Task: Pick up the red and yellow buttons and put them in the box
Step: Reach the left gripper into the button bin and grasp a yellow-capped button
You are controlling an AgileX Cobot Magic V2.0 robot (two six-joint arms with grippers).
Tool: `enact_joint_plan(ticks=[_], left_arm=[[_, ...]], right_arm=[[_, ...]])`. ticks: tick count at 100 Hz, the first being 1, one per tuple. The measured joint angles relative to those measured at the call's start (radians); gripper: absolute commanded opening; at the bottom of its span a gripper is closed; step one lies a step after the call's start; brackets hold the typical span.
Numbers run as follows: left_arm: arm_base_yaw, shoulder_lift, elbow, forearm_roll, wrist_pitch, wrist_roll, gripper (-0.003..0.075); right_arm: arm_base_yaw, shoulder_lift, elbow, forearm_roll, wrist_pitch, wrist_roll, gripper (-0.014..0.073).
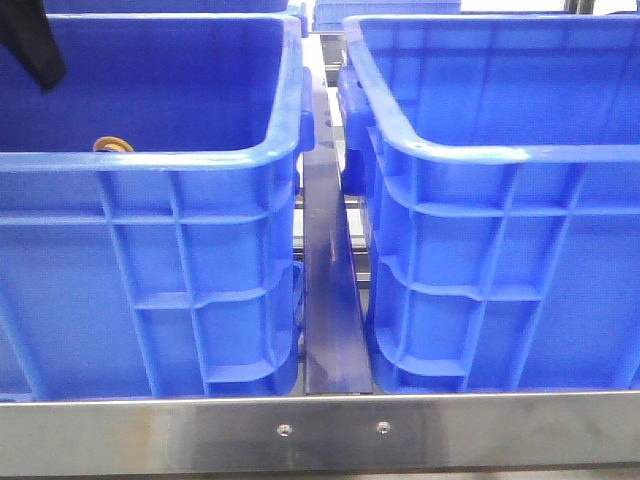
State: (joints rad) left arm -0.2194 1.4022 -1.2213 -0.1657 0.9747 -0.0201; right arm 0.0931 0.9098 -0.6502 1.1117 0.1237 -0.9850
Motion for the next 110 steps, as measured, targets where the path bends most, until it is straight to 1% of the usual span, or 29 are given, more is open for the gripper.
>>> enact_joint_plan(ticks=[17,58,75,103,110], left_arm=[[0.002,0.101,-0.077,0.026,0.013,0.0,0.0511],[0.002,0.31,-0.224,0.033,0.047,-0.001,0.0511],[0.002,0.378,-0.241,0.035,0.043,-0.001,0.0511],[0.002,0.428,-0.247,0.035,0.002,-0.001,0.051],[0.002,0.438,-0.247,0.035,0.002,-0.001,0.0496]], right_arm=[[0.0,0.0,0.0,0.0,0.0,0.0,0.0557],[0.0,0.0,0.0,0.0,0.002,0.0,0.0557],[0.0,0.0,0.0,0.0,0.002,0.0,0.0557],[0.0,0.0,0.0,0.0,0.002,0.0,0.0557],[0.0,0.0,0.0,0.0,0.002,0.0,0.0557]])
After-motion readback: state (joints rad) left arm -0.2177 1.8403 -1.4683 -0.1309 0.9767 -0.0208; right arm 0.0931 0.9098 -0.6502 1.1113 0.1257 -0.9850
